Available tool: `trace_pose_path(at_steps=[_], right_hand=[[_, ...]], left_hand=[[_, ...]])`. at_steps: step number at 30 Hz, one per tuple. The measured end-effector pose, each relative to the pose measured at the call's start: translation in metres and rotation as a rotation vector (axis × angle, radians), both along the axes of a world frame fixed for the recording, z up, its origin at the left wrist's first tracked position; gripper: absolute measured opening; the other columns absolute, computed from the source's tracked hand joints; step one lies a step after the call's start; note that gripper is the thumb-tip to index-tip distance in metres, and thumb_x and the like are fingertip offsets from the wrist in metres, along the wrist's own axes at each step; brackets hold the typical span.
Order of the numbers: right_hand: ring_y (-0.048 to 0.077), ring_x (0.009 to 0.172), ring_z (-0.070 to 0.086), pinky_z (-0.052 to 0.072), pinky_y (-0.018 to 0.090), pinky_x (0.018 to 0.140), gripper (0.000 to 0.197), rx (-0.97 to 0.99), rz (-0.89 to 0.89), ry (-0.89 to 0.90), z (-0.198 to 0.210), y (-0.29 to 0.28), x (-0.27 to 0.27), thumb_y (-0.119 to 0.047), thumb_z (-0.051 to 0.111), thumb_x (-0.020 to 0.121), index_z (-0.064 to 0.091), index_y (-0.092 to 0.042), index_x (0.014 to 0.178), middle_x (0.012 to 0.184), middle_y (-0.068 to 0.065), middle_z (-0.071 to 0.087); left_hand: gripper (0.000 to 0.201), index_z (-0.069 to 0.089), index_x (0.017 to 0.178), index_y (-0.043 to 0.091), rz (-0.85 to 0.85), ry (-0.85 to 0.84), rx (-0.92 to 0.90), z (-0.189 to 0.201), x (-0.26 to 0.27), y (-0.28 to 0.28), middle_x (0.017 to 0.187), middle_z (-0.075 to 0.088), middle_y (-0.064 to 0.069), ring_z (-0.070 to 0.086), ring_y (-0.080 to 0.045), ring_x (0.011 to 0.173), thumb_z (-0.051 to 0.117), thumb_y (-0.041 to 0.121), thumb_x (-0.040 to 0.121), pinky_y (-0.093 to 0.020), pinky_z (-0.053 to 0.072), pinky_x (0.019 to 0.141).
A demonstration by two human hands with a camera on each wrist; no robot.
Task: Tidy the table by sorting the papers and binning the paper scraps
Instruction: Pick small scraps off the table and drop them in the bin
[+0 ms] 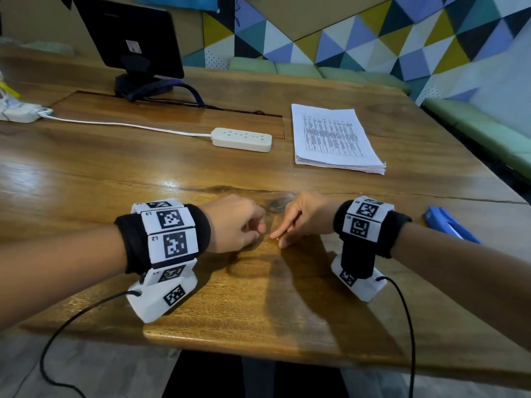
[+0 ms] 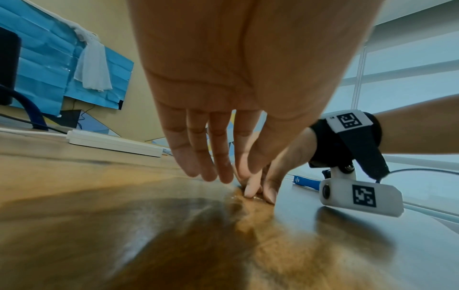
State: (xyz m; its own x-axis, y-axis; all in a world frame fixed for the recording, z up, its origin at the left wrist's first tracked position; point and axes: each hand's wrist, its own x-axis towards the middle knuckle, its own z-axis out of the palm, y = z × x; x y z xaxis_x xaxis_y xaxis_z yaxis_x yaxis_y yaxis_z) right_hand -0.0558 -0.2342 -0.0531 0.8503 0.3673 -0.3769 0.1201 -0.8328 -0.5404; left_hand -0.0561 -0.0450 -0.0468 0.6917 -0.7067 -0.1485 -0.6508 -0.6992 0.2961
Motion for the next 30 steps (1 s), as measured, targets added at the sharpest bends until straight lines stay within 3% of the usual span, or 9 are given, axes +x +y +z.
trace_pose_path(at_steps=[3,8,14,17,20,22,25,28,30], right_hand=[[-0.009,0.057,0.056,0.045,0.016,0.055,0.015,0.053,-0.036,0.052,0.0,-0.001,0.005,-0.021,0.079,0.073,0.077,-0.02,0.087,0.059,-0.024,0.066],[0.0,0.065,0.056,0.048,0.014,0.055,0.013,0.015,-0.069,0.02,-0.001,0.0,0.004,-0.025,0.078,0.073,0.077,-0.02,0.085,0.071,-0.014,0.068],[-0.012,0.053,0.051,0.038,0.01,0.054,0.014,-0.101,-0.019,-0.088,0.001,0.003,-0.004,-0.029,0.075,0.076,0.076,-0.021,0.087,0.066,-0.018,0.061],[-0.008,0.054,0.049,0.032,0.012,0.055,0.008,-0.193,0.043,-0.152,0.001,0.008,-0.008,-0.025,0.07,0.082,0.073,-0.022,0.089,0.065,-0.018,0.054],[0.004,0.072,0.05,0.042,0.018,0.07,0.015,-0.282,0.126,-0.223,-0.006,0.011,-0.013,-0.015,0.059,0.089,0.07,-0.013,0.099,0.08,-0.011,0.055],[0.01,0.084,0.047,0.042,0.027,0.08,0.019,-0.286,0.14,-0.287,-0.01,0.011,-0.018,-0.01,0.054,0.09,0.068,-0.007,0.103,0.089,-0.005,0.052],[0.014,0.086,0.039,0.034,0.027,0.076,0.024,-0.384,0.194,-0.282,-0.012,0.016,-0.022,-0.005,0.05,0.091,0.063,-0.002,0.111,0.094,0.006,0.049],[0.016,0.087,0.035,0.04,0.036,0.082,0.027,-0.448,0.203,-0.273,-0.012,0.019,-0.022,-0.004,0.049,0.091,0.059,0.001,0.116,0.109,0.018,0.056],[0.017,0.088,0.035,0.041,0.038,0.085,0.026,-0.459,0.203,-0.269,-0.012,0.02,-0.022,-0.006,0.048,0.093,0.058,-0.001,0.115,0.112,0.02,0.057]], left_hand=[[0.018,0.063,0.106,0.02,0.007,0.009,0.0,-0.001,0.002,-0.001,0.104,0.061,0.004,0.056,-0.01,0.093,0.052,0.024,0.092,-0.025,0.048,0.084],[0.017,0.063,0.105,0.02,0.029,0.043,-0.001,-0.002,0.005,-0.002,0.103,0.063,0.003,0.057,-0.01,0.091,0.052,0.023,0.092,-0.023,0.047,0.081],[0.019,0.064,0.106,0.021,0.02,0.051,0.03,-0.005,0.005,-0.004,0.104,0.064,0.003,0.06,-0.012,0.093,0.053,0.025,0.092,-0.028,0.051,0.085],[0.02,0.065,0.106,0.02,0.018,0.047,0.057,-0.006,0.003,-0.005,0.105,0.065,0.001,0.061,-0.014,0.094,0.053,0.025,0.092,-0.033,0.051,0.087],[0.022,0.065,0.108,0.019,0.026,0.038,0.084,-0.007,0.002,-0.006,0.106,0.065,0.0,0.061,-0.016,0.095,0.053,0.027,0.092,-0.035,0.052,0.088],[0.023,0.064,0.109,0.018,0.032,0.036,0.091,-0.006,0.001,-0.007,0.106,0.064,0.0,0.06,-0.016,0.095,0.052,0.027,0.092,-0.035,0.052,0.088],[0.022,0.065,0.109,0.018,0.038,0.025,0.098,-0.006,0.001,-0.008,0.106,0.064,0.0,0.06,-0.016,0.095,0.052,0.026,0.092,-0.033,0.052,0.087],[0.022,0.065,0.109,0.018,0.051,0.01,0.103,-0.006,0.001,-0.007,0.106,0.065,0.0,0.06,-0.016,0.095,0.052,0.025,0.092,-0.031,0.051,0.086],[0.022,0.065,0.109,0.018,0.059,0.004,0.099,-0.006,0.0,-0.007,0.106,0.065,0.0,0.061,-0.015,0.095,0.053,0.025,0.092,-0.029,0.051,0.085]])
